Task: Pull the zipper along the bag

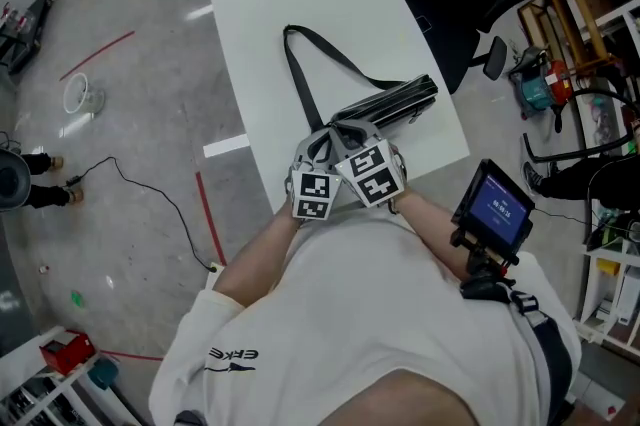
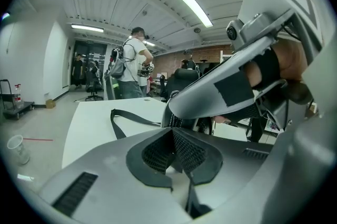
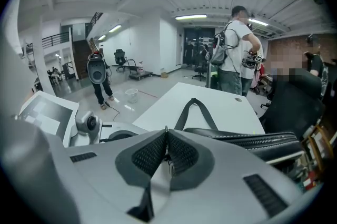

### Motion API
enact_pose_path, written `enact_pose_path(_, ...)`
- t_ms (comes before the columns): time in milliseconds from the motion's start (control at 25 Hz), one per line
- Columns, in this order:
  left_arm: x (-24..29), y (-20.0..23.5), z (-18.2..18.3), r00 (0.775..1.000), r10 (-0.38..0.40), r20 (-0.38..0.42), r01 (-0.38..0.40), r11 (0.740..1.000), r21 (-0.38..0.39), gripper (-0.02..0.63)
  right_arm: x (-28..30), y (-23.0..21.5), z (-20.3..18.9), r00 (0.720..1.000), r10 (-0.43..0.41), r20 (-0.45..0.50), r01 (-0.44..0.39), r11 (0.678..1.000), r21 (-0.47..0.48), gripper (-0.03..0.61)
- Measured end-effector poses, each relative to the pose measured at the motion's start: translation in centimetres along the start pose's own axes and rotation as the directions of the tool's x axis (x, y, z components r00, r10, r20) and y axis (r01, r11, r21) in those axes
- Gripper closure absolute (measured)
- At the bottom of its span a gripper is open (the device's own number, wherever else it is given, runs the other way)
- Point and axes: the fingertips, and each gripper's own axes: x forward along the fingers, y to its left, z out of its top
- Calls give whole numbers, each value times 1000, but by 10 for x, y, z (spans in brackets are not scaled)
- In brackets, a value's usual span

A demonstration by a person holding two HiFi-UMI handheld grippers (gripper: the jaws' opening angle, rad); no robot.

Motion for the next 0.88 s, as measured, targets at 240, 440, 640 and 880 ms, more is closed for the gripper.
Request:
enact_pose_path(240,4,0,1,1000,-5,1,5,1000,13,611,4,-4,-2,1000,-16,-17,15,1000,-27,565)
enact_pose_path(440,8,0,1,1000,-5,2,5,1000,22,611,9,-6,-6,999,-19,-41,16,998,-61,565)
enact_pose_path(640,12,-2,-3,1000,-16,2,16,999,36,611,12,-14,-9,999,-26,-21,25,998,-52,565)
enact_pose_path(880,5,-5,-9,1000,-9,-7,9,1000,29,611,13,-21,-8,999,-34,-2,34,999,-41,563)
